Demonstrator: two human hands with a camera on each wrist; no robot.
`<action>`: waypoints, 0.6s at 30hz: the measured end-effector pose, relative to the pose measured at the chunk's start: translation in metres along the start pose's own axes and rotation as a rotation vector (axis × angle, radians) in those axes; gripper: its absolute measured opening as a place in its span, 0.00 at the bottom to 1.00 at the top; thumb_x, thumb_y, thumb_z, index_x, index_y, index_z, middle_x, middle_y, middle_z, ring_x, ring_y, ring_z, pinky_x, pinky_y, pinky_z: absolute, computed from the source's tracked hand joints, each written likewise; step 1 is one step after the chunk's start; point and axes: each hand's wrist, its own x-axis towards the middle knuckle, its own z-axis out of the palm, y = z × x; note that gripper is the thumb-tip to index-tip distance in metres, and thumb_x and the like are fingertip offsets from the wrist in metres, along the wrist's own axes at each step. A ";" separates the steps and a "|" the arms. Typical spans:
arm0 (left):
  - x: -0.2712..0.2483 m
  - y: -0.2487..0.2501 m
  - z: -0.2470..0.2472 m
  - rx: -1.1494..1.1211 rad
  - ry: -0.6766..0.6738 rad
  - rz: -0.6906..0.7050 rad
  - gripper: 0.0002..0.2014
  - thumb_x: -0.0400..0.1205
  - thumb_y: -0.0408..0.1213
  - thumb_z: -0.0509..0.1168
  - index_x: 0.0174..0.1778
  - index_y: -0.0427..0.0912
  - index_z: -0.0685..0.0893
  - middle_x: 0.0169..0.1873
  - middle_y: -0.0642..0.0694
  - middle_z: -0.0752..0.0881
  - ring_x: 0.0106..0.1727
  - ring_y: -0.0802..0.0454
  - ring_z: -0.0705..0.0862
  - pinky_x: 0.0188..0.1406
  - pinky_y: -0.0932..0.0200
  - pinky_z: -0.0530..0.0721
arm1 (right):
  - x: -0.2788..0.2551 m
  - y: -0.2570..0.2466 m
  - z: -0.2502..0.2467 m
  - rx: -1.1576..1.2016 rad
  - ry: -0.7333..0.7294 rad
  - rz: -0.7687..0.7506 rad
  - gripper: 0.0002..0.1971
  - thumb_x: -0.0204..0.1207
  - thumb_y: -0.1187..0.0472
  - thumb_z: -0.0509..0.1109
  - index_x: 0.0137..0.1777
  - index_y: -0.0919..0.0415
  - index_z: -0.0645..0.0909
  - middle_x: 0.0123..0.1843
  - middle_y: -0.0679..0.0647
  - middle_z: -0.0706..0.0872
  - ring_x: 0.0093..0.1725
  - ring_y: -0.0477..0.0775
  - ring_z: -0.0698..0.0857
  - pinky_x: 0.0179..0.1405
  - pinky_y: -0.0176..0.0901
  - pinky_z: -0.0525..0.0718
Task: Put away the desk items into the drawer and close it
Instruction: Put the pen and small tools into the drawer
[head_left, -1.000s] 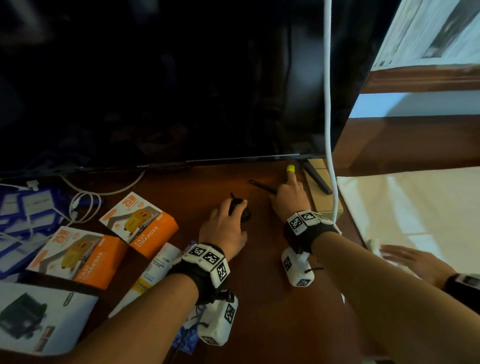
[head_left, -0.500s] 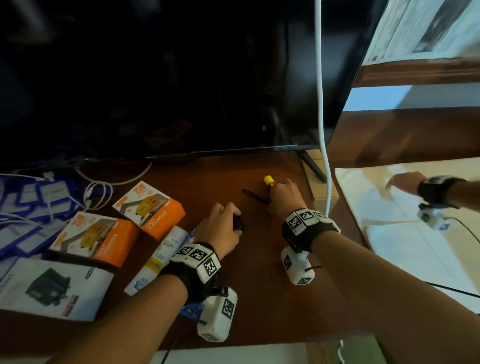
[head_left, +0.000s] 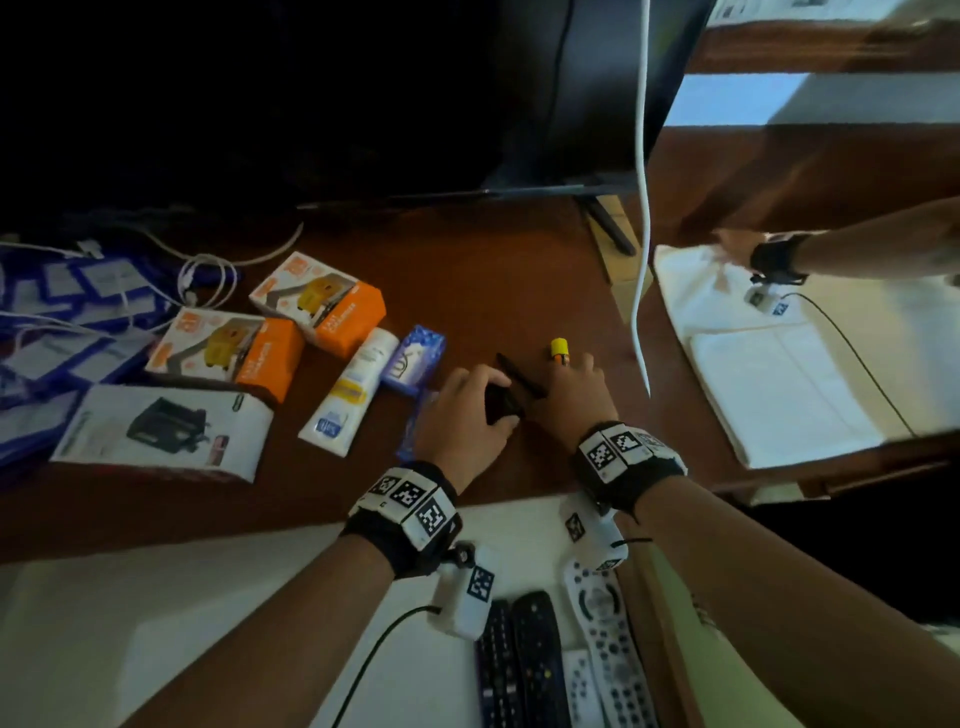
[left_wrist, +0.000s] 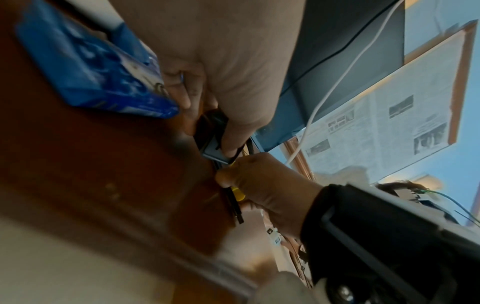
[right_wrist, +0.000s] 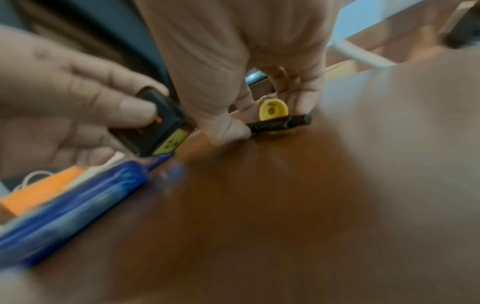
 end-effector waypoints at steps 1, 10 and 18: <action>-0.011 -0.003 0.001 0.005 0.018 0.025 0.18 0.77 0.44 0.72 0.61 0.55 0.76 0.60 0.52 0.76 0.62 0.51 0.77 0.53 0.59 0.76 | -0.011 0.002 0.002 0.011 -0.001 0.009 0.23 0.75 0.42 0.66 0.63 0.57 0.79 0.61 0.63 0.71 0.62 0.70 0.73 0.58 0.57 0.77; -0.094 -0.036 0.014 -0.188 0.055 0.280 0.18 0.72 0.43 0.75 0.56 0.52 0.79 0.56 0.53 0.78 0.55 0.56 0.79 0.48 0.56 0.81 | -0.125 0.008 0.016 0.421 0.097 0.132 0.09 0.67 0.60 0.77 0.42 0.64 0.85 0.43 0.60 0.85 0.47 0.62 0.83 0.48 0.49 0.81; -0.129 -0.071 0.045 -0.139 -0.162 0.240 0.19 0.71 0.42 0.76 0.56 0.53 0.79 0.56 0.54 0.78 0.44 0.53 0.81 0.43 0.58 0.81 | -0.194 0.029 0.055 0.633 0.001 0.159 0.08 0.64 0.67 0.77 0.32 0.60 0.79 0.31 0.45 0.77 0.26 0.38 0.73 0.26 0.29 0.69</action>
